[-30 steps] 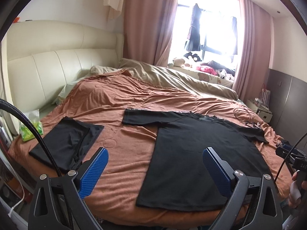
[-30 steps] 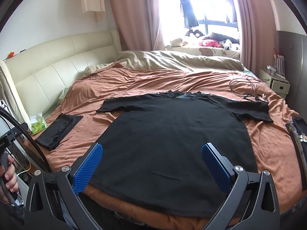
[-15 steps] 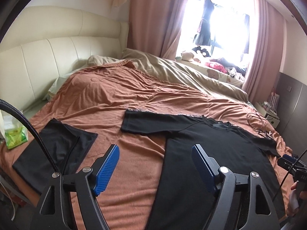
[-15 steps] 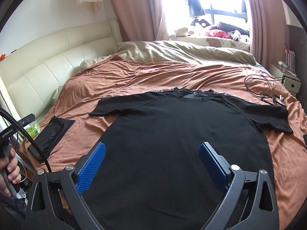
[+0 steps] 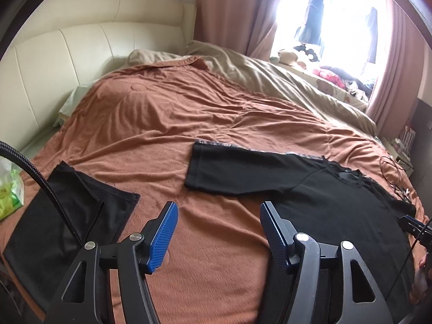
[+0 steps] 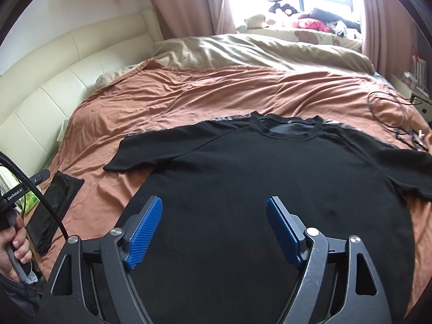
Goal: Fold small clothes
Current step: 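Move both tools toward the T-shirt's sleeve and side edge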
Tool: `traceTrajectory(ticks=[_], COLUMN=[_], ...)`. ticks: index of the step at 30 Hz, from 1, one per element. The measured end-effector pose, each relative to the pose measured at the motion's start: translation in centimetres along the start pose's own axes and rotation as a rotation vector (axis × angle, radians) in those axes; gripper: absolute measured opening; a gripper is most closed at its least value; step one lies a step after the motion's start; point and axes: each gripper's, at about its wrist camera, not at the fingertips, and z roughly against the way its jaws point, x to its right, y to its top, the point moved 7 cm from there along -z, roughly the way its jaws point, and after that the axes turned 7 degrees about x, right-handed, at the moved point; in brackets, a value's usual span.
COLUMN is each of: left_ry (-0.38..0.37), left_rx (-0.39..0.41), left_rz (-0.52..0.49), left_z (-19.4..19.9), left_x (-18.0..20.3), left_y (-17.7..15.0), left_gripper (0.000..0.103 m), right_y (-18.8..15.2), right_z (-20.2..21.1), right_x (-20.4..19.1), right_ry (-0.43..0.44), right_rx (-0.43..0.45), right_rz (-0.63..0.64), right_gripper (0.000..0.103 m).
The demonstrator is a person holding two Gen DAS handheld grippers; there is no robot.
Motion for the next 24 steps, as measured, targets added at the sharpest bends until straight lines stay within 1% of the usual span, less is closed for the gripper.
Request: traceTrajectory(ticks=[2, 4, 6, 10, 14, 16, 18, 20, 24], left_ry=[0.006, 0.013, 0.026, 0.015, 0.012, 0.016, 0.019, 0.020, 0.024], left_rx=[-0.020, -0.042, -0.056, -0.100, -0.157, -0.182, -0.204, -0.223, -0.255], left_rz=[0.007, 0.010, 0.011, 0.045, 0.087, 0.105, 0.123, 0.136, 0.160], left_z=[-2.1, -4.0, -5.7, -9.4, -12.9, -14.5, -15.9, -17.0, -18.8], left_x=[-0.8, -1.4, -2.1, -3.4, -4.7, -5.3, -5.8, -6.0, -6.5], left_y=[0.2, 0.4, 0.5, 0.5, 0.4, 0.2, 0.0, -0.3, -0.9], left_gripper=[0.064, 0.064, 0.064, 0.064, 0.064, 0.064, 0.064, 0.064, 0.060], right_y=[0.6, 1.1, 1.8, 2.7, 3.5, 3.9, 4.1, 4.2, 4.2], right_z=[-1.7, -3.6, -5.4, -8.7, -12.0, -13.6, -15.2, -16.7, -19.6], right_x=[-0.1, -0.1, -0.1, -0.7, -1.5, -1.6, -1.8, -2.2, -2.8], right_ry=[0.012, 0.005, 0.008, 0.024, 0.045, 0.054, 0.053, 0.064, 0.088], right_rx=[-0.017, -0.034, -0.042, -0.065, -0.091, -0.100, -0.108, -0.121, -0.148], right_rz=[-0.002, -0.002, -0.002, 0.005, 0.011, 0.011, 0.011, 0.012, -0.001], right_gripper=[0.074, 0.073, 0.070, 0.064, 0.054, 0.052, 0.045, 0.040, 0.031])
